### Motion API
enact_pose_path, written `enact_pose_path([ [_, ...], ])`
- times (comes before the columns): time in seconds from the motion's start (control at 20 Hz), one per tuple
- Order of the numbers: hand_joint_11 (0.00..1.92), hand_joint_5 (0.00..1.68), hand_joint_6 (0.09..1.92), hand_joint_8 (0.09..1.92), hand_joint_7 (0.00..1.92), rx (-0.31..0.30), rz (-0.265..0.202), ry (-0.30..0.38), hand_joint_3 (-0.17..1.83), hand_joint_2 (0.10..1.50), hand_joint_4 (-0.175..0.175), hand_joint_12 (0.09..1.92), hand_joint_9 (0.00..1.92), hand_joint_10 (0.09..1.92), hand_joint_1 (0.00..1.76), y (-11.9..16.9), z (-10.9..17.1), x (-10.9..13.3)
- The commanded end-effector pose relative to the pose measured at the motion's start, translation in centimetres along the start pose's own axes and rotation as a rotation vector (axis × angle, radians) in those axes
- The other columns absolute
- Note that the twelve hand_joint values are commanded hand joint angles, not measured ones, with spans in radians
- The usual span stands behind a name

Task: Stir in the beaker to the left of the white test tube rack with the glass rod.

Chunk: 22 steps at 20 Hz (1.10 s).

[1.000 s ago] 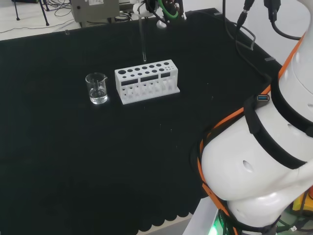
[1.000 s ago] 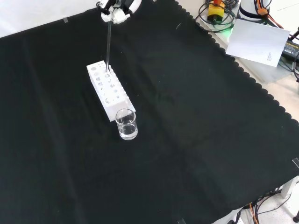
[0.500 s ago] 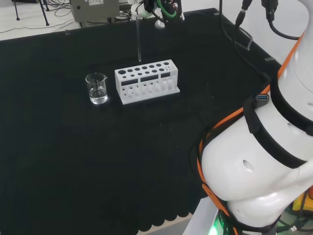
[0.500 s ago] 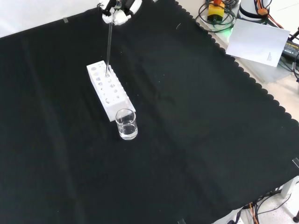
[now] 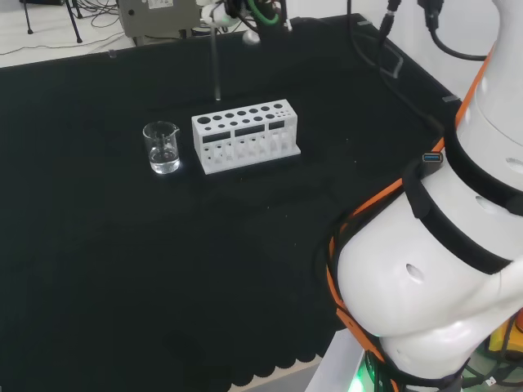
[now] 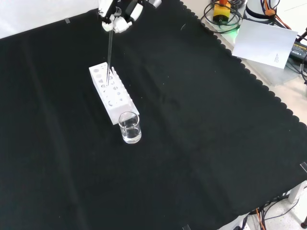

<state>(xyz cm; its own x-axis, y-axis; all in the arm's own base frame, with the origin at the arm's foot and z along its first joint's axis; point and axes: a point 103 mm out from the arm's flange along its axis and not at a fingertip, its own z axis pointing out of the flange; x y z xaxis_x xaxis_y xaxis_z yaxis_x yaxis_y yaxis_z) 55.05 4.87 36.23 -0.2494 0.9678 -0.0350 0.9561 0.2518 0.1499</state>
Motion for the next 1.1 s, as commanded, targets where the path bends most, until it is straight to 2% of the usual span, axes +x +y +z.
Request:
enact_pose_path([
  [0.05, 1.62, 1.06, 0.73, 1.33, 1.06, -0.021, -0.084, 0.029, 0.61, 0.80, -0.175, 1.03, 1.67, 1.04, 1.29, 2.2, -0.1, 3.6],
  [0.35, 1.62, 1.06, 0.73, 1.33, 1.06, -0.002, -0.152, 0.035, 0.61, 0.80, -0.175, 1.03, 1.67, 1.04, 1.29, 3.6, 1.0, 6.3],
  [0.55, 1.62, 1.06, 0.73, 1.33, 1.06, 0.016, -0.152, 0.052, 0.61, 0.80, -0.175, 1.03, 1.67, 1.04, 1.29, 3.6, 1.3, 7.1],
  [1.1, 1.62, 1.06, 0.73, 1.32, 1.06, 0.007, -0.201, 0.051, 0.61, 0.79, -0.175, 1.03, 1.67, 1.04, 1.29, 2.0, 0.9, 9.7],
])
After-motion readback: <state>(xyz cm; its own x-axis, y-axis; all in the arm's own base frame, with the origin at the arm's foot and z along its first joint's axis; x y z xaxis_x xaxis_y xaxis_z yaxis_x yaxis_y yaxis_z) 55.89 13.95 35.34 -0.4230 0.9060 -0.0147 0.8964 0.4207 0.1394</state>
